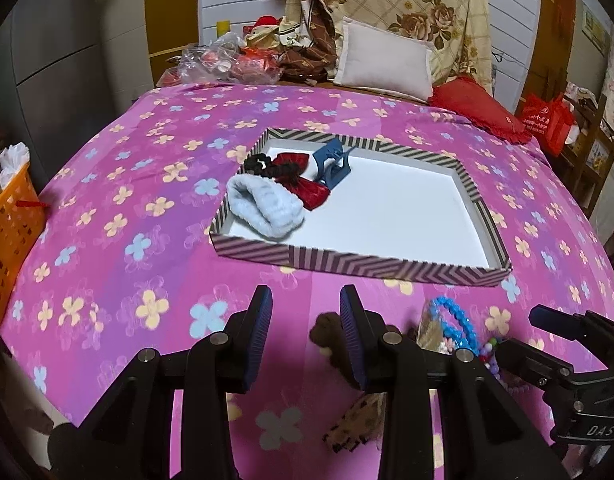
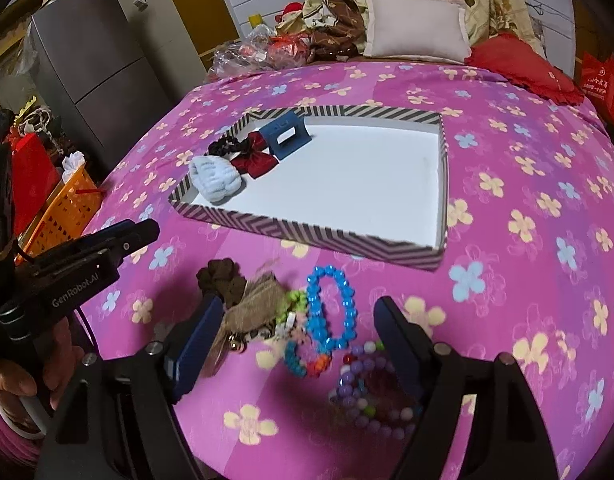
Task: Organize jewelry
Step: 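Move both tools back to the jewelry beside the tray, then grasp the brown scrunchie with tan bow with the left tool while the right grasps the purple bead bracelet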
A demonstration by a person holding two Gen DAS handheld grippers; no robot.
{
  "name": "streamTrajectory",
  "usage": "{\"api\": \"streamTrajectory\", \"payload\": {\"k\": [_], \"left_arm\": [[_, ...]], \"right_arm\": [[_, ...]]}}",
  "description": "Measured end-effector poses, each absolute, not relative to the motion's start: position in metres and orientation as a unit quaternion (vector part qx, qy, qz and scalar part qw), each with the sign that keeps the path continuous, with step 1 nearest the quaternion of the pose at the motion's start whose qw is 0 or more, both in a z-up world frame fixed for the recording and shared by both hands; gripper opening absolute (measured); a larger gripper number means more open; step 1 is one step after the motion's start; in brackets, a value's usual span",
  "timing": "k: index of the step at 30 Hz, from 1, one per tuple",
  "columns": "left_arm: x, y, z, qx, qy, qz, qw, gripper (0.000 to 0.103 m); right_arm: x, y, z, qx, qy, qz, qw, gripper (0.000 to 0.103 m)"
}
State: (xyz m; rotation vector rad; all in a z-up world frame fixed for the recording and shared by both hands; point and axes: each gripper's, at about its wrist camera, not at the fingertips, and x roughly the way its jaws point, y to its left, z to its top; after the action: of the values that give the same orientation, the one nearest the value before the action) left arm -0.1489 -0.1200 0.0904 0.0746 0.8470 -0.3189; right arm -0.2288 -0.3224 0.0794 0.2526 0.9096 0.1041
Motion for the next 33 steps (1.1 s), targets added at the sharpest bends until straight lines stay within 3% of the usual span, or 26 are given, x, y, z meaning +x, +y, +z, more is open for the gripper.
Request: {"api": "streamTrajectory", "payload": {"k": [16,30,33], "left_arm": [[-0.173,-0.109,0.072,0.010,0.448,-0.190,0.874,0.036],[-0.184,-0.139,0.044,0.031,0.477,-0.251,0.842,0.043],[-0.183,-0.145,0.040,0.039,0.477,-0.251,0.841,0.043]], "right_arm": [[-0.261,-0.335,0.076,0.111,0.436,0.039,0.892,0.082],[-0.279,-0.369,0.069,0.102,0.440,0.003,0.892,0.081],[-0.287,-0.366,0.065,0.070,0.441,0.005,0.895,0.076]]}}
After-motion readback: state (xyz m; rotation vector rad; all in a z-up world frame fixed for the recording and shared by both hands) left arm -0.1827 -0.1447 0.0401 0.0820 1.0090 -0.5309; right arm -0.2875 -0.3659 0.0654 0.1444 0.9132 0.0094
